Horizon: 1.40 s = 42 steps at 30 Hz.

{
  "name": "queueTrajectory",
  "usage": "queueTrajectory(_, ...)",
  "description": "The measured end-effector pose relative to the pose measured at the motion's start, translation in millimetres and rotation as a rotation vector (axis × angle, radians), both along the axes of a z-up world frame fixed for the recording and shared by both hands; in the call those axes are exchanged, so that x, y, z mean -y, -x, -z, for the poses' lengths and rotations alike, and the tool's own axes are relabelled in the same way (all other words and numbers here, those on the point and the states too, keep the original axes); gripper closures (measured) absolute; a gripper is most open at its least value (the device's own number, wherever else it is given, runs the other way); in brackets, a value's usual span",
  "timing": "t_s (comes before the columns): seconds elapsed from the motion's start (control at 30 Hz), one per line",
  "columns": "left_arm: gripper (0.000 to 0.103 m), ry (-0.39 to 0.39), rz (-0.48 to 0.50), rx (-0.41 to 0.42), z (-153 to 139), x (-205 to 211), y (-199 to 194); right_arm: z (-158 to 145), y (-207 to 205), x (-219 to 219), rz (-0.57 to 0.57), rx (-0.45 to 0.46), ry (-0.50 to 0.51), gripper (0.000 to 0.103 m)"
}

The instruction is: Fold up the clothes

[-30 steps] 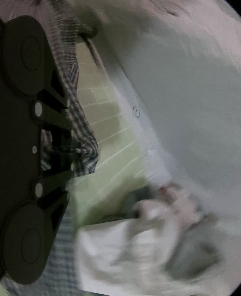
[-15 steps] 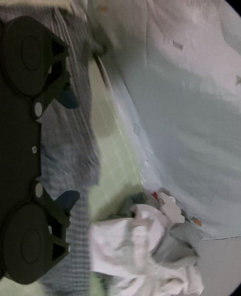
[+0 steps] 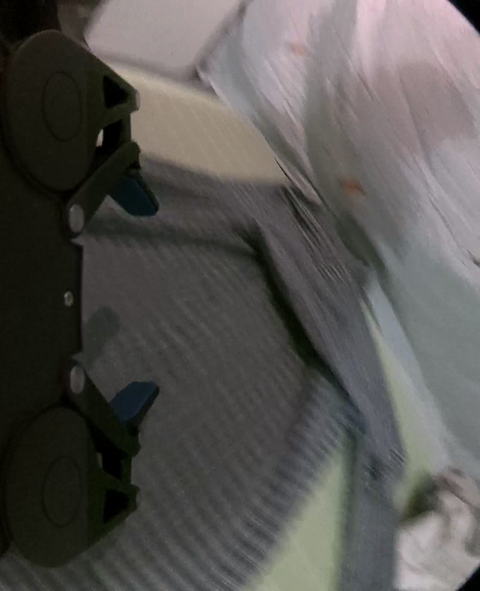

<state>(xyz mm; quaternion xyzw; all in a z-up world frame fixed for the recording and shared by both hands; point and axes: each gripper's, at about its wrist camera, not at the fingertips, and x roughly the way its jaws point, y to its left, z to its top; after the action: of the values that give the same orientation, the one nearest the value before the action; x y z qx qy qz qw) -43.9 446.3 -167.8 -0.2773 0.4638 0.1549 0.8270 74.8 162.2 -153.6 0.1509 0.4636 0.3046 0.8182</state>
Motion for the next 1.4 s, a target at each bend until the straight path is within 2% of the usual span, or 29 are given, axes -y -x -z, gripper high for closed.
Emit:
queueTrajectory(0.03, 0.045, 0.011, 0.014, 0.006, 0, 2, 5, 3, 9, -3, -0.028, -0.026, -0.023, 0.025)
queueTrajectory(0.07, 0.049, 0.023, 0.025, 0.013, 0, 4, 10, 7, 17, -6, -0.056, -0.049, -0.036, 0.04)
queueTrajectory(0.13, 0.056, 0.045, 0.041, 0.019, 1, 8, 19, 16, 33, -12, -0.105, -0.089, -0.037, 0.059)
queueTrajectory(0.2, 0.063, 0.061, 0.055, 0.018, 4, 13, 30, 22, 47, -17, -0.123, -0.097, -0.021, 0.062)
queueTrajectory(0.23, 0.069, 0.07, 0.059, 0.016, 6, 14, 34, 24, 52, -18, -0.131, -0.101, -0.014, 0.064)
queueTrajectory(0.37, 0.092, 0.112, 0.04, 0.008, 11, 12, 50, 26, 69, -21, -0.17, -0.111, 0.024, 0.091)
queueTrajectory(0.43, 0.096, 0.144, 0.02, 0.011, 13, 8, 55, 25, 74, -20, -0.191, -0.106, 0.011, 0.1)
queueTrajectory(0.6, 0.099, 0.176, -0.013, 0.044, 5, 6, 69, 6, 80, -8, -0.162, -0.108, -0.05, 0.103)
queueTrajectory(0.7, 0.099, 0.12, 0.003, 0.001, 3, 11, 67, 0, 84, -1, -0.142, -0.101, 0.005, 0.103)
queueTrajectory(0.8, 0.096, 0.107, -0.001, -0.055, 11, 12, 63, 11, 81, 0, -0.137, -0.127, 0.082, 0.102)
queueTrajectory(0.83, 0.092, 0.109, -0.003, -0.057, 9, 12, 61, 12, 78, 2, -0.132, -0.144, 0.072, 0.102)
queueTrajectory(0.87, 0.078, 0.106, -0.001, -0.056, 6, 12, 58, 10, 75, 4, -0.13, -0.136, 0.067, 0.098)
queueTrajectory(0.9, 0.07, 0.089, -0.005, -0.053, 3, 12, 56, 5, 73, 5, -0.127, -0.111, 0.078, 0.095)
queueTrajectory(0.93, 0.054, 0.06, -0.012, -0.049, -1, 12, 56, 0, 71, 6, -0.123, -0.086, 0.089, 0.084)
queueTrajectory(0.97, 0.035, 0.031, -0.02, -0.045, -5, 12, 55, -4, 69, 6, -0.121, -0.06, 0.102, 0.063)
queueTrajectory(1.03, 0.018, -0.035, -0.045, -0.04, -11, 12, 50, -10, 61, 7, -0.116, -0.016, 0.122, 0.039)
queueTrajectory(1.07, 0.018, -0.063, -0.062, -0.036, -14, 11, 46, -12, 56, 7, -0.118, 0.004, 0.127, 0.02)
queueTrajectory(1.13, 0.015, -0.113, -0.092, -0.032, -18, 8, 38, -12, 43, 5, -0.128, 0.053, 0.112, 0.0)
queueTrajectory(1.23, 0.011, -0.159, -0.111, -0.044, -22, 4, 20, -13, 19, 4, -0.143, 0.103, 0.077, 0.0)
queueTrajectory(1.4, 0.009, -0.216, -0.106, -0.053, -26, -3, -19, -21, -19, -9, -0.13, 0.155, 0.083, 0.0)
